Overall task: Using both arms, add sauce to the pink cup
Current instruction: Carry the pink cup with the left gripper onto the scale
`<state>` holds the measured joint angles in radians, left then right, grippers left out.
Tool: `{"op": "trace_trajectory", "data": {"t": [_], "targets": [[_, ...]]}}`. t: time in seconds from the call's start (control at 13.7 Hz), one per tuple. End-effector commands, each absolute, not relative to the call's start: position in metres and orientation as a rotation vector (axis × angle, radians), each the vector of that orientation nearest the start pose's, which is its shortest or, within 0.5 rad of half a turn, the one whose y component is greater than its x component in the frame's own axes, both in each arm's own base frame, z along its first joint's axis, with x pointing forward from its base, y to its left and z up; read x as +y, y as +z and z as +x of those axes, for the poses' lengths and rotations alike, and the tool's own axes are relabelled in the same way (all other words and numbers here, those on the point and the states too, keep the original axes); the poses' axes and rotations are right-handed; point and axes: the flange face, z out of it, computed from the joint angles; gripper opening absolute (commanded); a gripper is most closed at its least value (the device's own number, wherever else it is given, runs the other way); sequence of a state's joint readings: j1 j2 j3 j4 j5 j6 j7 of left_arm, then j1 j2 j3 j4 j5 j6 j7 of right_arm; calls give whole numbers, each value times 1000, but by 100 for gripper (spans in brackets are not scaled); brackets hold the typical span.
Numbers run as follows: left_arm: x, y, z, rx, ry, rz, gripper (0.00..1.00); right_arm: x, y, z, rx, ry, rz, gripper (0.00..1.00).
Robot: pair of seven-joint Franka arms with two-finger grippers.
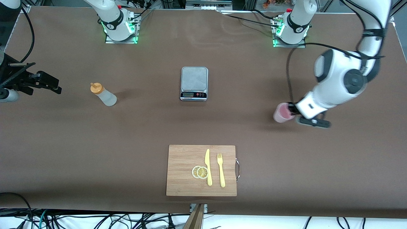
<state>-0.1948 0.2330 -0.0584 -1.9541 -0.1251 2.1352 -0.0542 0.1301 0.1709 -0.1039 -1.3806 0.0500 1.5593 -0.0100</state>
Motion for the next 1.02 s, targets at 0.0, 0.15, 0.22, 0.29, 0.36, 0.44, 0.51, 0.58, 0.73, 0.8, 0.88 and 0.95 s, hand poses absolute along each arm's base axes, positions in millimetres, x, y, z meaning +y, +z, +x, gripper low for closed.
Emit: {"op": "trace_trajectory", "data": {"t": [0.0, 0.15, 0.22, 0.29, 0.36, 0.44, 0.51, 0.58, 0.73, 0.8, 0.88, 0.95], "targets": [[-241, 363, 548, 92, 178, -3263, 0, 29, 619, 605, -68, -25, -3119, 100], [-305, 364, 520, 37, 195, -3254, 0, 32, 618, 606, -75, -25, -3119, 100], [-332, 364, 506, 43, 202, -3250, 0, 31, 618, 605, -75, -22, -3116, 100], [-354, 364, 493, 49, 205, -3249, 0, 30, 618, 605, -83, -22, -3111, 100], [-376, 362, 478, 42, 225, -3253, 0, 30, 618, 605, -66, -22, -3108, 100], [-396, 361, 465, 9, 248, -3270, 0, 31, 618, 605, -68, -22, -3108, 100], [-416, 362, 455, -6, 231, -3300, 0, 32, 617, 606, -75, -20, -3117, 100], [-433, 360, 442, -11, 227, -3309, 0, 32, 617, 606, -75, -20, -3116, 100], [-463, 343, 419, -33, 232, -3307, 0, 31, 617, 606, -71, -20, -3110, 100], [-476, 335, 407, -36, 234, -3306, 0, 30, 617, 606, -71, -20, -3117, 100], [-487, 327, 397, -34, 235, -3306, 0, 32, 617, 606, -75, -22, -3123, 100], [-497, 319, 388, -32, 233, -3307, 0, 29, 617, 607, -71, -25, -3122, 100]]}}
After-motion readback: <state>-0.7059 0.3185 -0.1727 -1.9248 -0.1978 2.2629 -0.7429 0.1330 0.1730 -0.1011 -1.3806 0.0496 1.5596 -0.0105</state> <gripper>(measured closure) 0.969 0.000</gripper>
